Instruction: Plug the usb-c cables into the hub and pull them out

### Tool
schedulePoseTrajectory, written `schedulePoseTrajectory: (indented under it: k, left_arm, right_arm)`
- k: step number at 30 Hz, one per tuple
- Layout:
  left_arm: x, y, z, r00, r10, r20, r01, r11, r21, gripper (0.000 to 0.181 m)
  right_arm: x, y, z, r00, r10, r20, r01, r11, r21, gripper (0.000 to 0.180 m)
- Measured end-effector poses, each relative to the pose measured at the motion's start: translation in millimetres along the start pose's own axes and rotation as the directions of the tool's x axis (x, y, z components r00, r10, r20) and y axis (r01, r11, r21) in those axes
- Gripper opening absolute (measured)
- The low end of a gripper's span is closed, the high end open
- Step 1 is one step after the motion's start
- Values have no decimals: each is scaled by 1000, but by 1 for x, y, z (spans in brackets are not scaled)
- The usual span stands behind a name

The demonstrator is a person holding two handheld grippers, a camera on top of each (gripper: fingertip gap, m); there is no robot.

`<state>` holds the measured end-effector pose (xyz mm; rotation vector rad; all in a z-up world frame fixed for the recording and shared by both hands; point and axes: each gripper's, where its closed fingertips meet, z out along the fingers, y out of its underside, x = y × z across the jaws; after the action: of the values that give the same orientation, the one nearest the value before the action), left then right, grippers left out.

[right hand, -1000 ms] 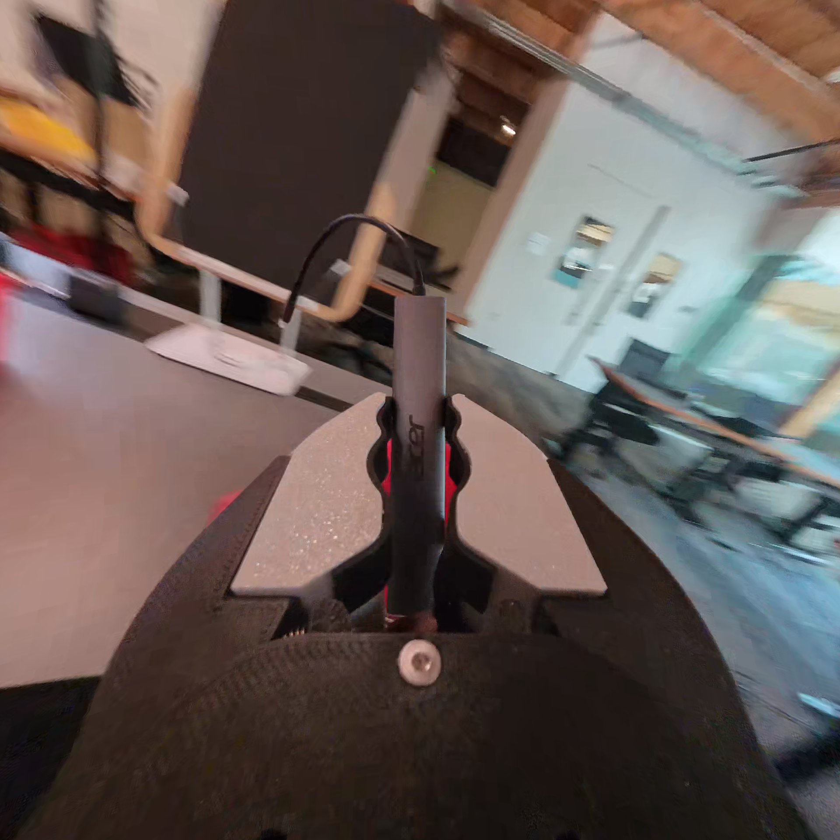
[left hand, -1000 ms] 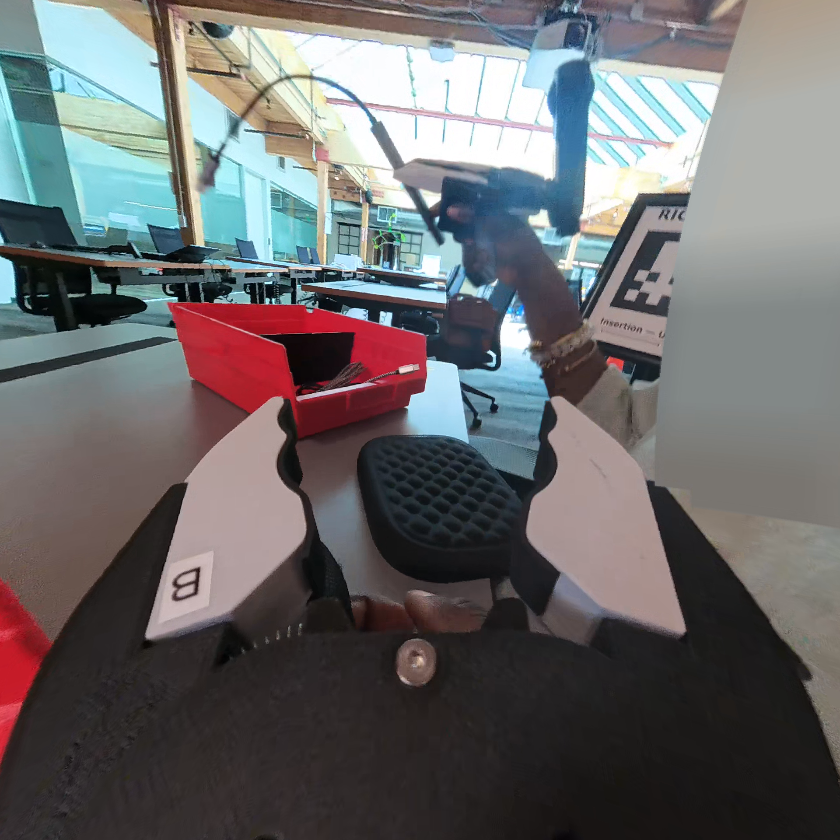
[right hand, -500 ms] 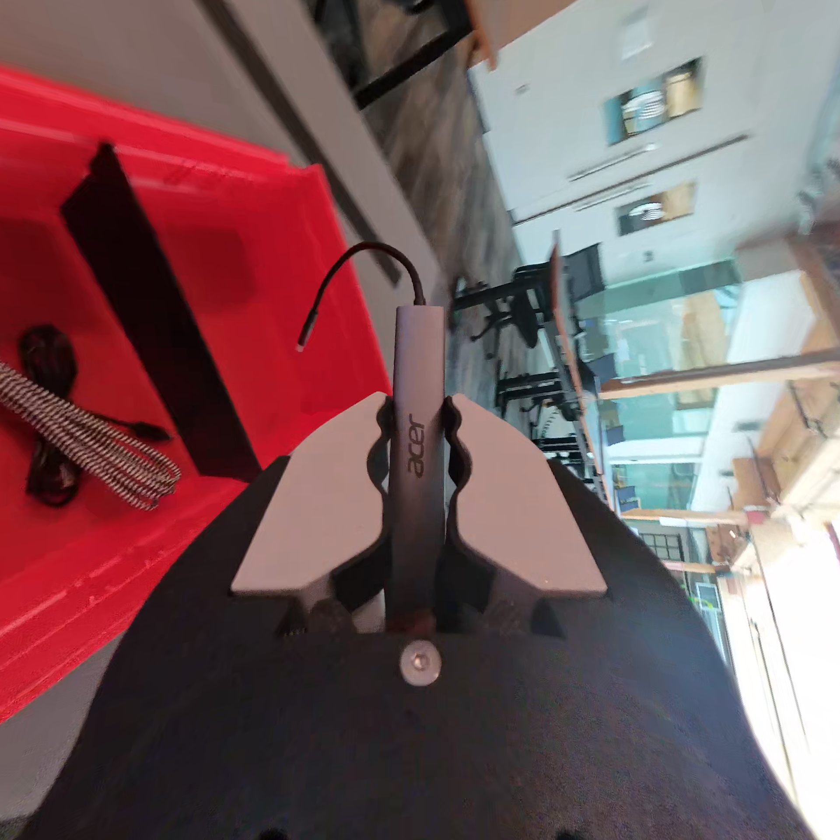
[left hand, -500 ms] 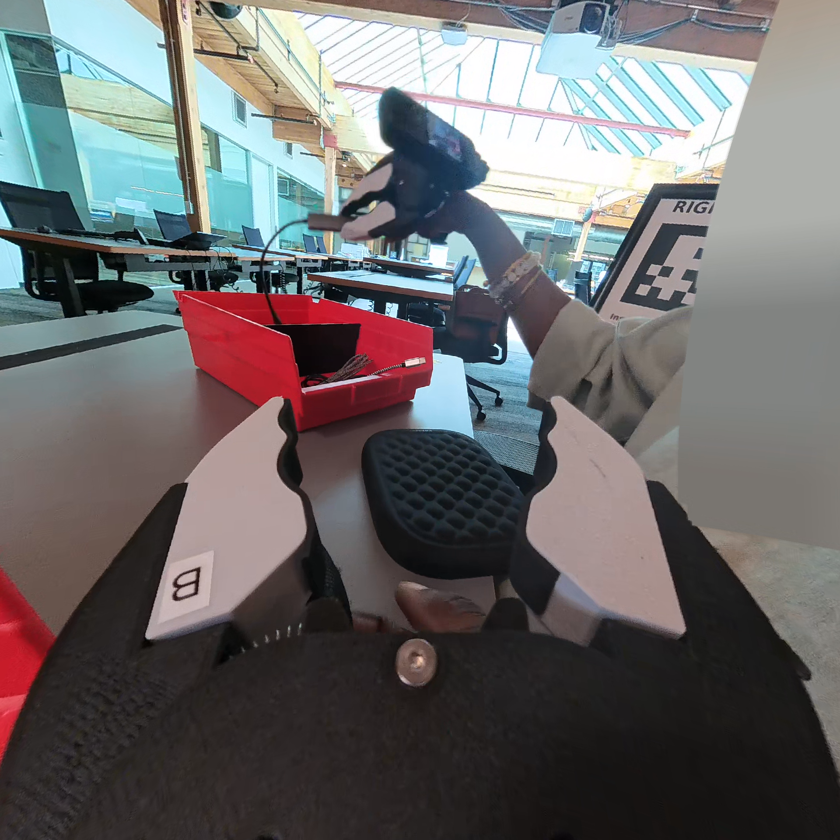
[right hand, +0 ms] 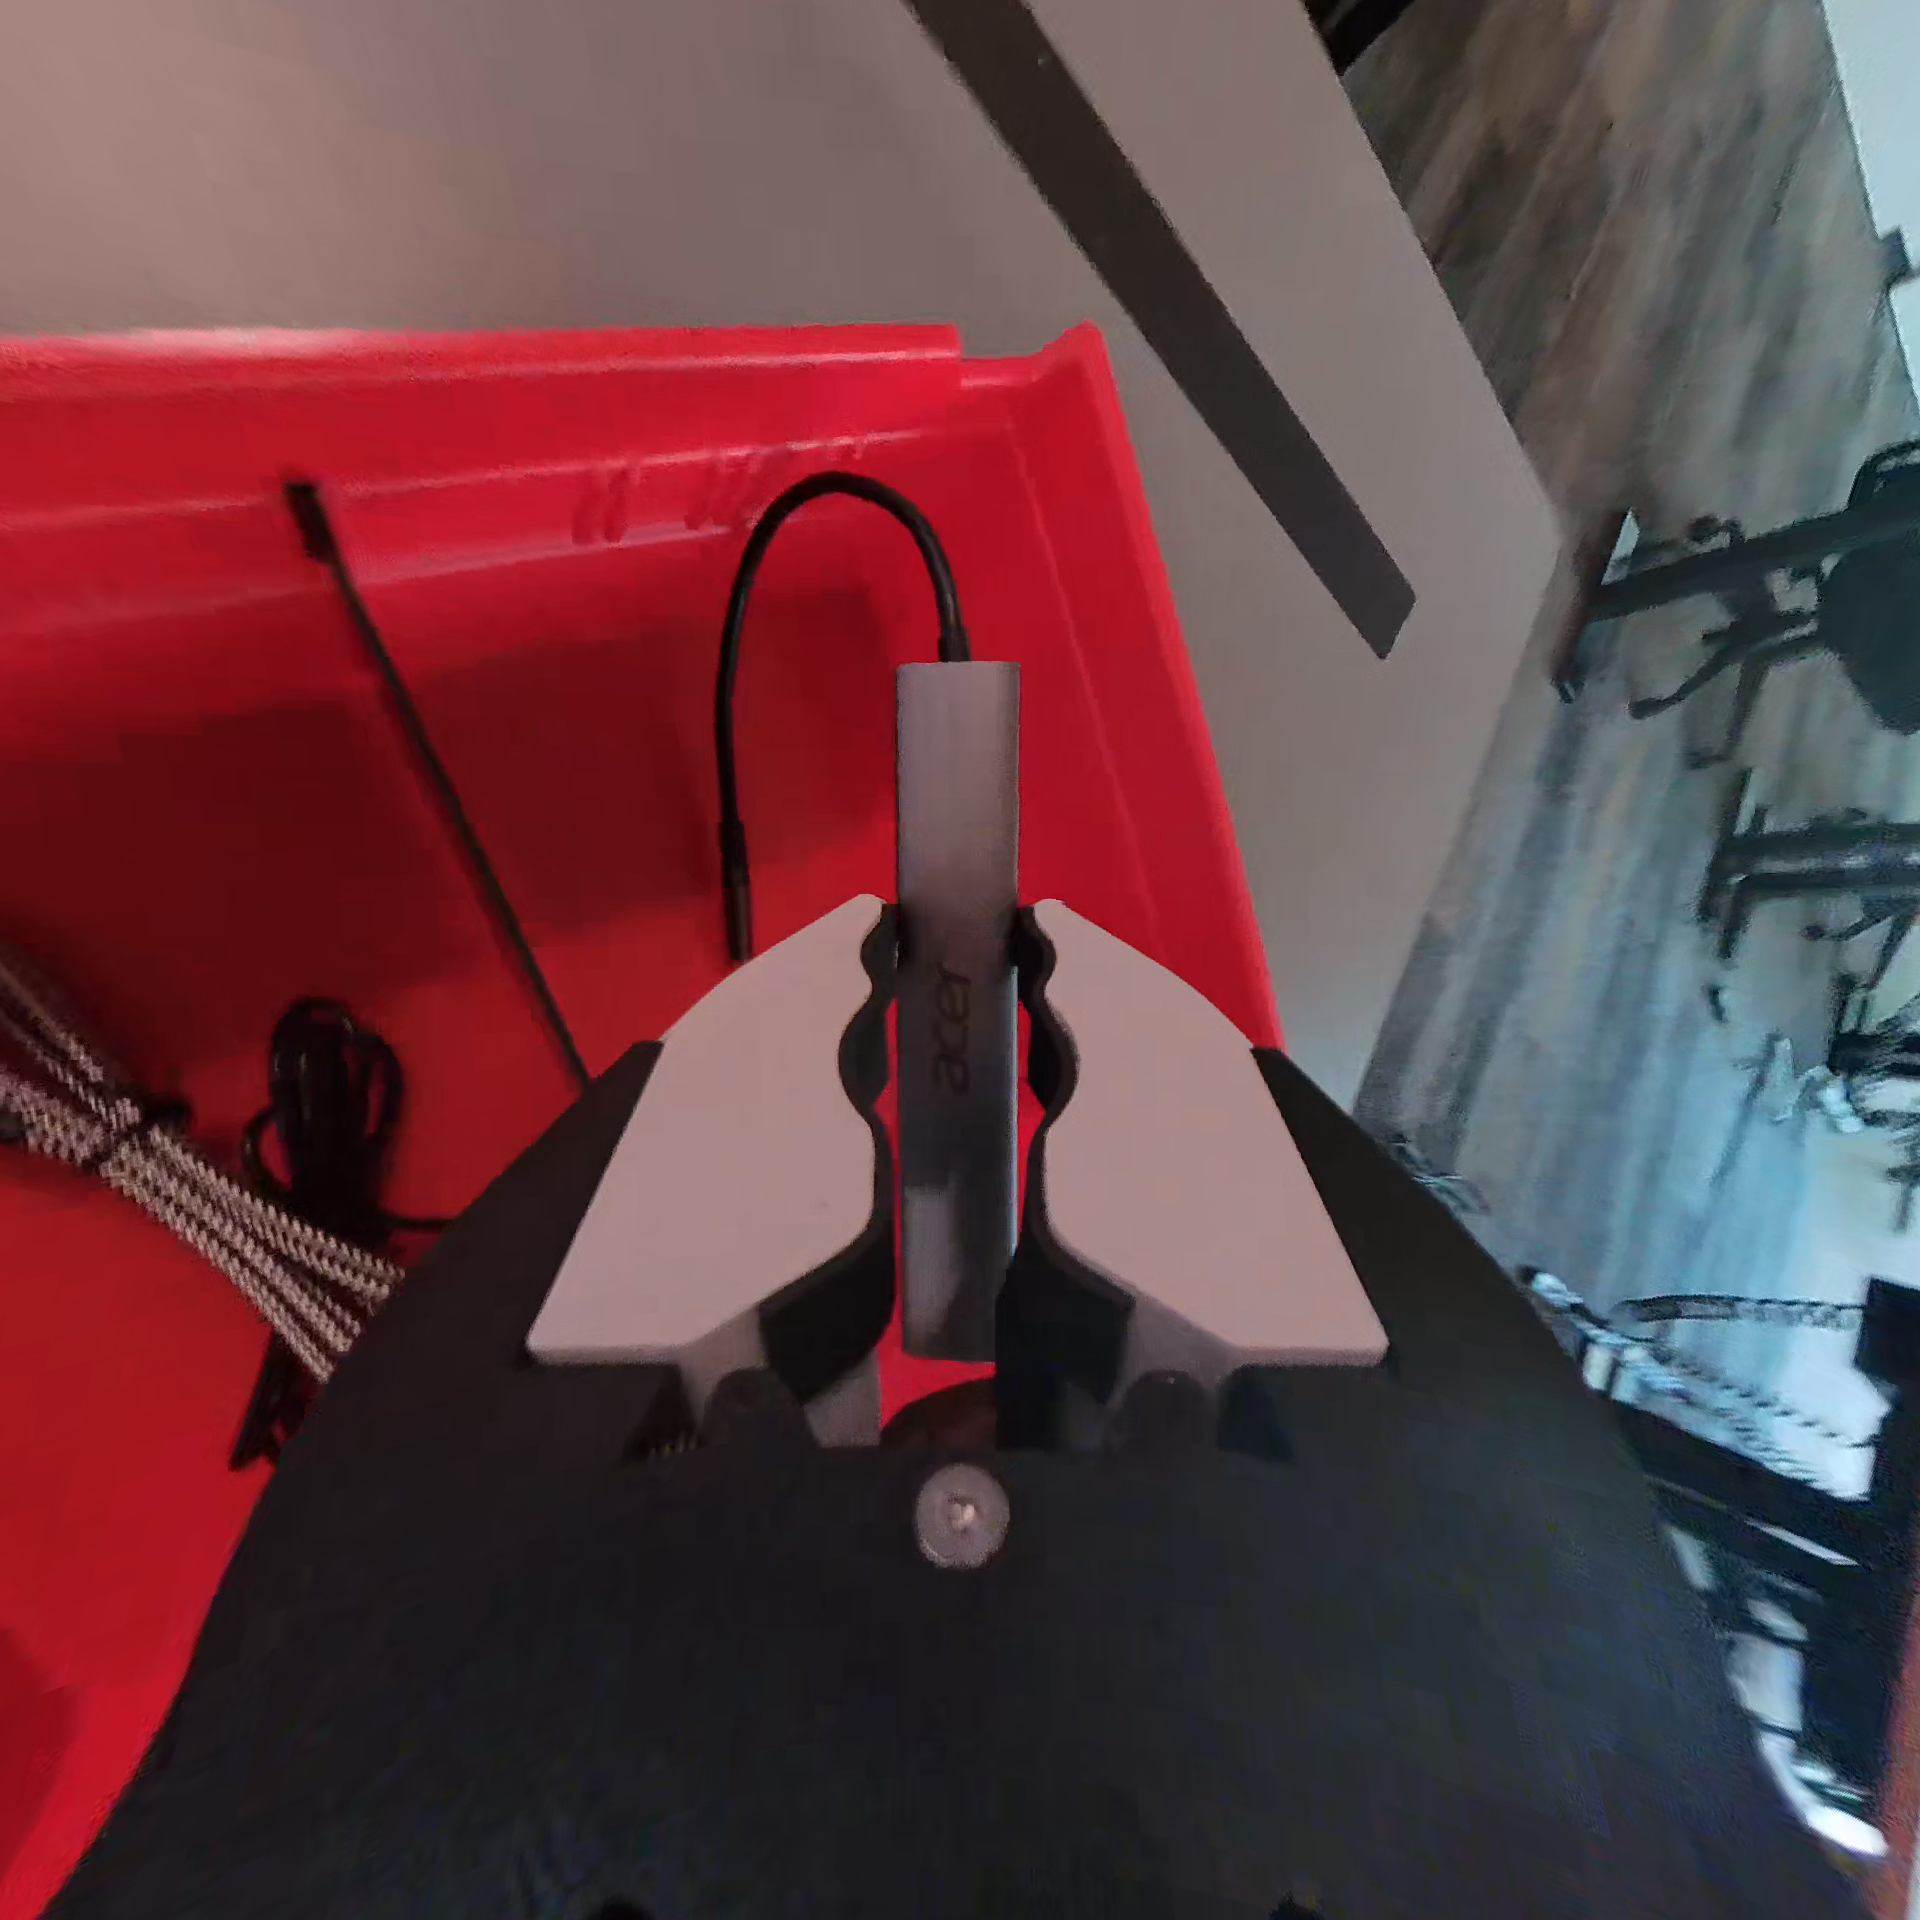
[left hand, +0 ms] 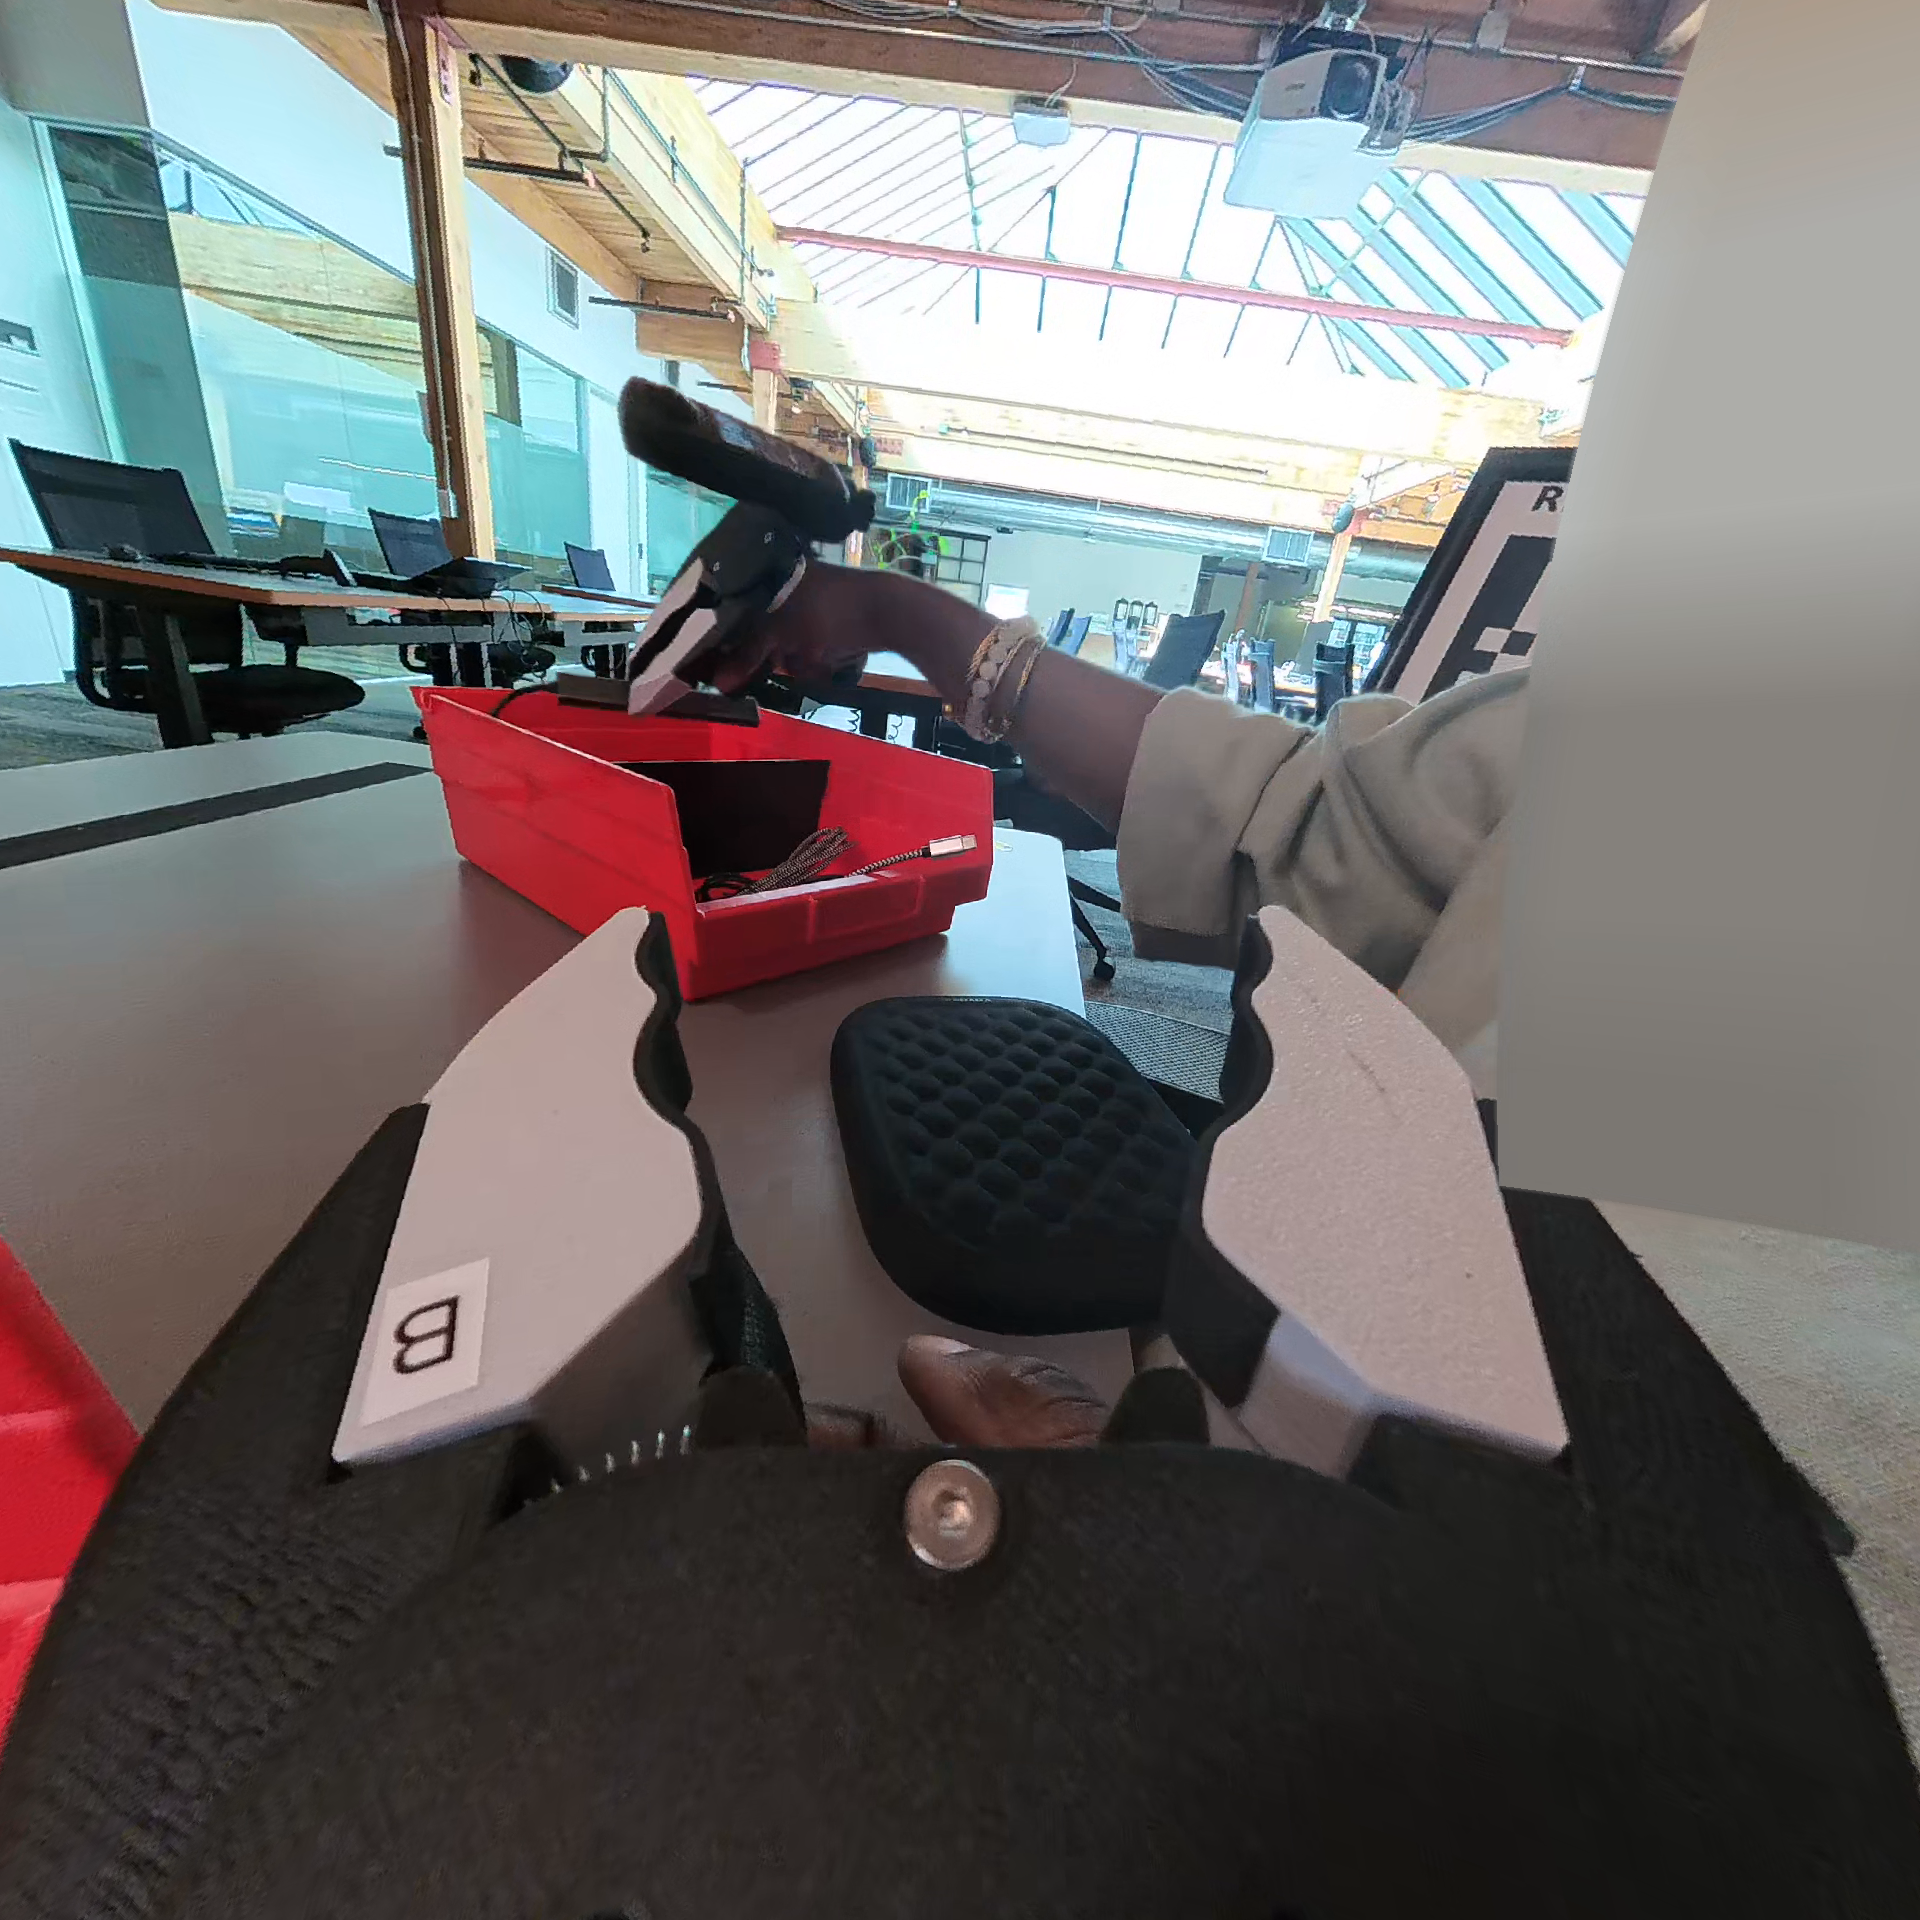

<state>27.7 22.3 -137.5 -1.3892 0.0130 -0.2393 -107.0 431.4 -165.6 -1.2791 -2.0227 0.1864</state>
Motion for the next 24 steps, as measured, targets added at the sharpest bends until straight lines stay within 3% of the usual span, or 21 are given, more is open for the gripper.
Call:
schedulePoseTrajectory:
  k: [2, 5, 8, 11, 14, 16, 21, 22, 24]
  left_arm:
    - [0, 0, 0, 1000, -1, 1, 1, 1000, 1, 101]
    - [0, 0, 0, 1000, -3, 2, 3, 1000, 3, 101]
    - [-1, 0, 0, 1000, -3, 4, 3, 1000, 3, 101]
    - [-1, 0, 0, 1000, -6, 6, 6, 1000, 0, 101]
    - [-2, 1, 1, 1000, -10, 8, 10, 1000, -5, 101]
    - [-2, 1, 0, 1000, -11, 8, 11, 1000, -5, 101]
    - [-2, 0, 0, 1000, -16, 9, 16, 1000, 0, 101]
    - [-2, 0, 0, 1000, -16, 9, 16, 1000, 1, 101]
    - [-3, 0, 0, 1000, -16, 9, 16, 1000, 2, 101]
  right_arm:
    - [3, -10, -5, 993, 116, 2, -116, 987, 108, 25]
    - [8, -33, -31, 945, 313, 95, -327, 894, 306, 42]
    - [12, -48, -59, 870, 436, 232, -493, 757, 428, 67]
    - [3, -69, -97, 773, 468, 429, -634, 549, 544, 86]
    - [-23, -90, -149, 714, 366, 597, -697, 292, 655, 108]
    - [-53, -98, -182, 720, 248, 648, -691, 175, 701, 118]
    - [-146, -109, -215, 702, 71, 709, -707, 194, 680, 134]
    - [-162, -111, -222, 683, 31, 730, -722, 183, 667, 145]
    - [-180, -116, -229, 612, 3, 791, -784, 131, 607, 146]
